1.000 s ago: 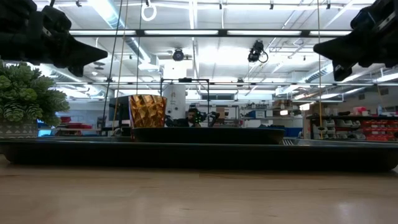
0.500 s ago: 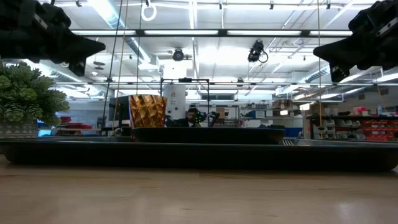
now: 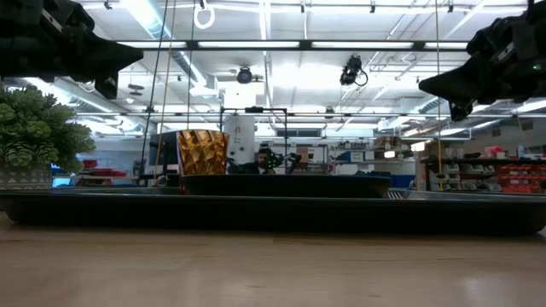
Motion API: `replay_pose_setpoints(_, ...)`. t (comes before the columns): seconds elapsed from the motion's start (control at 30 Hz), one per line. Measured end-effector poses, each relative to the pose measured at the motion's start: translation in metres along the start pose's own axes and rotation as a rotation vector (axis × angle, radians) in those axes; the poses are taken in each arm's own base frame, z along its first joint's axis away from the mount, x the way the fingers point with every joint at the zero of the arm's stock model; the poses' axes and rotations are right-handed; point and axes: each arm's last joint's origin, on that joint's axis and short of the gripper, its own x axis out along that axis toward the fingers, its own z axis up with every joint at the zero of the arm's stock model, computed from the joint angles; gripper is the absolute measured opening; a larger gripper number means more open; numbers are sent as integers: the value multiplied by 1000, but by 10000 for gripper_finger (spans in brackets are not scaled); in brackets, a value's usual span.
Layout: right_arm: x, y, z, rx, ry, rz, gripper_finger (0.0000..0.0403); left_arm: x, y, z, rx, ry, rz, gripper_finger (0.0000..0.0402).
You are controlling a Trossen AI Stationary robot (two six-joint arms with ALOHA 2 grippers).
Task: Pick and place plate/cup/fork/spoon on tray
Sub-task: Return to Home Position
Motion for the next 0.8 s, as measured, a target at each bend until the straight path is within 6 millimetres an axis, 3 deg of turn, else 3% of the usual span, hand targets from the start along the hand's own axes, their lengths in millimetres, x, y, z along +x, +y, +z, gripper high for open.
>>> replay_pose_setpoints(0.37,5,-2,-6,-140,70,-43,16,0,0,0,2,0,1,5)
replay_pose_setpoints(0.53,7,-4,-8,-88,102,-72,16,0,0,-2,-6,26,2,5)
replay_pose_setpoints(0.8,6,0,-7,12,100,73,16,0,0,-1,34,16,2,5)
